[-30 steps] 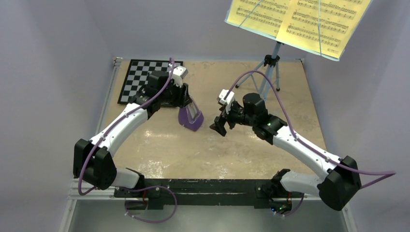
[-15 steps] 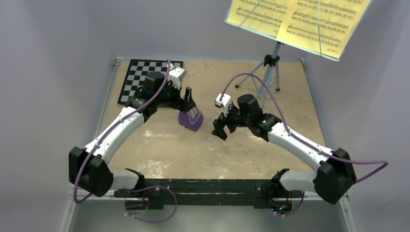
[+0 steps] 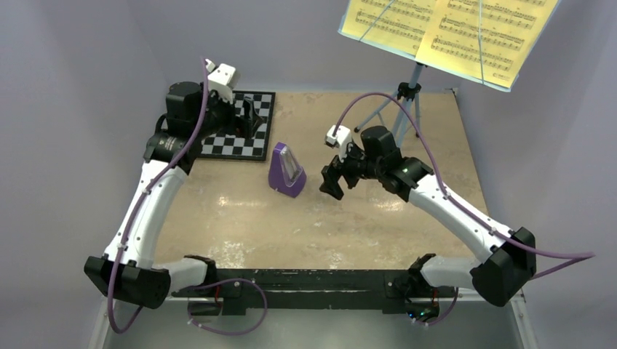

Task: Pack up the instrument practice props

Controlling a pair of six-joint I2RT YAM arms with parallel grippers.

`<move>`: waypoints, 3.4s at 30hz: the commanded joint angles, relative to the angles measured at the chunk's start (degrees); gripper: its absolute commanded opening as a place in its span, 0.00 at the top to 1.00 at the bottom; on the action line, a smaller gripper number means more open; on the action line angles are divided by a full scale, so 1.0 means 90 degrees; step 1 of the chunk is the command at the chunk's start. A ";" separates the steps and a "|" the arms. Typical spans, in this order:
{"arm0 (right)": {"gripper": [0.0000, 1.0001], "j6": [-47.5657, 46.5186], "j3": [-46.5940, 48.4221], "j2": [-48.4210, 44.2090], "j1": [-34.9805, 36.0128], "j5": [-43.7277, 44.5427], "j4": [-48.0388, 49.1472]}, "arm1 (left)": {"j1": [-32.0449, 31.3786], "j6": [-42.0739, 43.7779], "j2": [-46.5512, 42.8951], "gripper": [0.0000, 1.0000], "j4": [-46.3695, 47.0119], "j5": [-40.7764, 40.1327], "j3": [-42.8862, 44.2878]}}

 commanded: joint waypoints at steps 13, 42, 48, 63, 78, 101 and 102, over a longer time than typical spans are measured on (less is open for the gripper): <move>0.01 0.0152 0.2891 -0.0168 -0.0605 0.0508 -0.2840 | 0.0247 0.1584 -0.0783 0.00 -0.0911 -0.0439 0.0248; 0.01 -0.0320 0.1734 -0.1939 -0.1273 0.0934 -0.3462 | -0.1603 0.0414 0.2137 0.08 -0.0972 -0.0979 0.0572; 0.01 -0.0321 0.1664 -0.1975 -0.1403 0.0931 -0.3432 | -0.1604 0.0414 0.2434 0.20 -0.1238 -0.0971 0.0479; 0.01 -0.0329 0.1584 -0.1886 -0.1506 0.0723 -0.3308 | -0.1116 0.0905 0.1715 1.00 -0.1943 -0.0650 0.0408; 0.01 -0.0258 0.1766 -0.1555 -0.1500 0.0706 -0.3092 | 0.1181 0.1468 0.0250 1.00 -0.2118 -0.1221 -0.0158; 0.01 -0.0069 0.1895 -0.1428 -0.1506 0.0355 -0.3236 | 0.2855 0.2005 -0.0573 0.77 -0.1021 -0.0837 -0.1942; 0.01 -0.0052 0.1902 -0.1397 -0.1511 0.0353 -0.3244 | 0.2856 0.2022 -0.0587 0.68 -0.1023 -0.0858 -0.1993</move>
